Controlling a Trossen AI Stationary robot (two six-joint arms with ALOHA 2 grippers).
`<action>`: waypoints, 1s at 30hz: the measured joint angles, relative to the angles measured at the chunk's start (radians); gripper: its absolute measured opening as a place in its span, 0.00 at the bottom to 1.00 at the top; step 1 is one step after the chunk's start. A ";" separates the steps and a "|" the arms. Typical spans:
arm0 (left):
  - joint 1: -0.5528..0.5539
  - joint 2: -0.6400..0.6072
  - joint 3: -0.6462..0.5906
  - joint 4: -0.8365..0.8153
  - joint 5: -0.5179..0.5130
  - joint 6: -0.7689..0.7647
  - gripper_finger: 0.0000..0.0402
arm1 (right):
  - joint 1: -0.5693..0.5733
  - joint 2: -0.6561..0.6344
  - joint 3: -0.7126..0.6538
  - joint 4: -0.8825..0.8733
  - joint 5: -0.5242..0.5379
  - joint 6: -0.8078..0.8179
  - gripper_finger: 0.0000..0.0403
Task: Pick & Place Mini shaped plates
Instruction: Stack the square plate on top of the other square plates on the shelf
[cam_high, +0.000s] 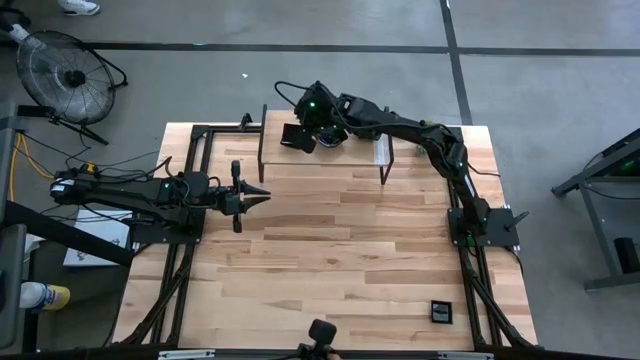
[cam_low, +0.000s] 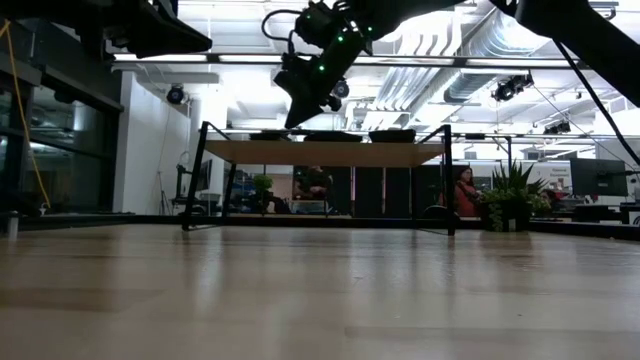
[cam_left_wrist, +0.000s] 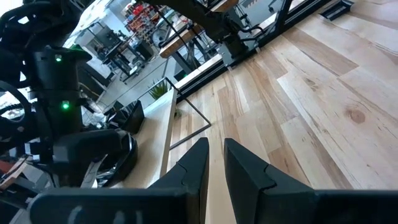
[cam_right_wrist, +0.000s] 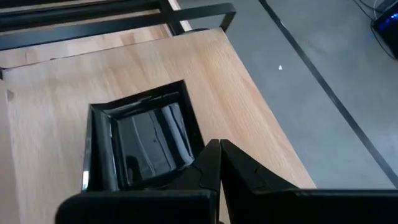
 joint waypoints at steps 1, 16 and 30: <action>0.000 0.000 0.000 0.000 0.000 0.000 0.12 | 0.000 0.000 0.000 -0.003 0.001 0.000 0.00; 0.000 0.000 0.000 -0.014 0.000 -0.004 0.12 | 0.001 0.000 -0.001 -0.008 0.039 -0.035 0.00; 0.000 0.000 0.000 -0.015 0.000 -0.004 0.12 | 0.001 0.000 -0.001 0.009 0.017 -0.203 0.00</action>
